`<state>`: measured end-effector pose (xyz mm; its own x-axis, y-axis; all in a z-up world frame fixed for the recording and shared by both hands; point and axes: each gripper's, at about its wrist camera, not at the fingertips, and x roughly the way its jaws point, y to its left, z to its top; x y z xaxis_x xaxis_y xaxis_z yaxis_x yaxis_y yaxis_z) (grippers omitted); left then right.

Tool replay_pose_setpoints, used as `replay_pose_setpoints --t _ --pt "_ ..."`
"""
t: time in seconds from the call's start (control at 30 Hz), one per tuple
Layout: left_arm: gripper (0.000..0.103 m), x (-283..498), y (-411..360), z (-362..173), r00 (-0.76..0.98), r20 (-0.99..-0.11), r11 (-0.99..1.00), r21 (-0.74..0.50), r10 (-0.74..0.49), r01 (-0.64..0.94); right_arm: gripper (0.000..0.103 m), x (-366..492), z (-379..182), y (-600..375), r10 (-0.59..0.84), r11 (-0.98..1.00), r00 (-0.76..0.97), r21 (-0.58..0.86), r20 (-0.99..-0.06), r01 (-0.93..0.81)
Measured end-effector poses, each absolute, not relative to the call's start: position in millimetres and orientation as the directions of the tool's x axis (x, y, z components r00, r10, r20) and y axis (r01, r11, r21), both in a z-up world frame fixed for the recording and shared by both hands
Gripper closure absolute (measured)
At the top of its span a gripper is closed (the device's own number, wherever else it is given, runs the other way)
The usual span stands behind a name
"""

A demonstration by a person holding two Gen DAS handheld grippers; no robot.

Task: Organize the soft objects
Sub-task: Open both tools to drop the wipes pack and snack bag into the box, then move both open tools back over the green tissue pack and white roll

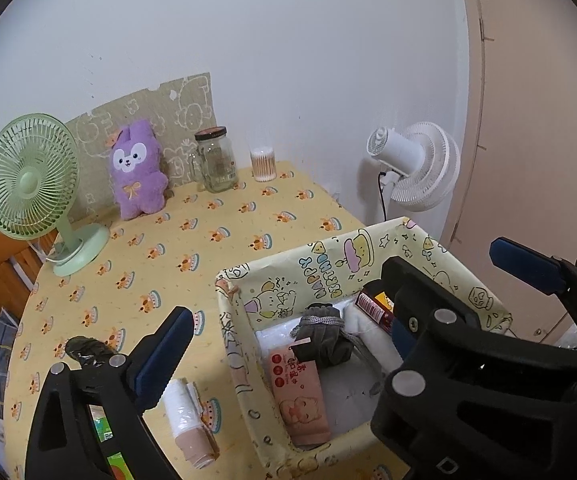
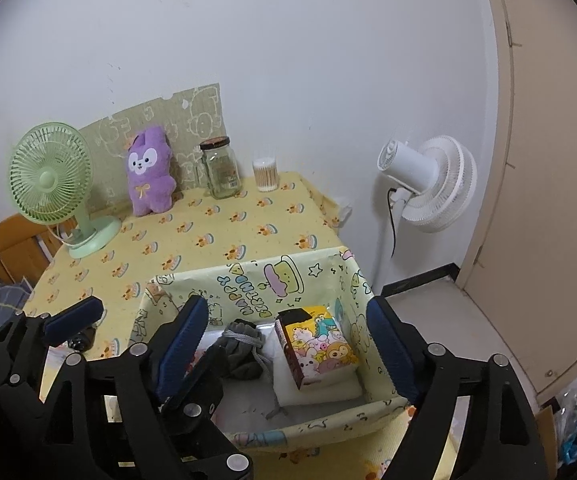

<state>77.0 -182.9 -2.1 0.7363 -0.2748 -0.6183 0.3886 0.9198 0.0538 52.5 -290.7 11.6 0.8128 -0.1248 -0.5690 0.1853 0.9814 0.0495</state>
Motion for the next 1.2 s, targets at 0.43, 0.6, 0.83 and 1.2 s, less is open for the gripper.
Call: replay_pose_setpoints --t 0.43,0.6,0.83,1.2 --pt "0.000 58 -154 12 0.770 -0.568 0.920 0.057 -0.290 0.389 0.006 31 29 -263 -0.176 0.978 0.835 0.007 -0.521 0.210" --pt "0.000 55 -141 16 0.776 -0.555 0.922 0.044 -0.299 0.386 0.003 27 34 -250 -0.186 0.977 0.844 -0.006 -0.503 0.211" --pt "0.000 48 -122 18 0.790 -0.540 0.928 0.045 -0.290 0.371 0.003 21 37 -231 -0.179 0.980 0.853 -0.015 -0.490 0.198" --pt "0.000 39 -93 16 0.802 -0.532 0.938 0.039 -0.273 0.345 0.003 14 35 -203 -0.157 0.985 0.857 -0.010 -0.490 0.175"
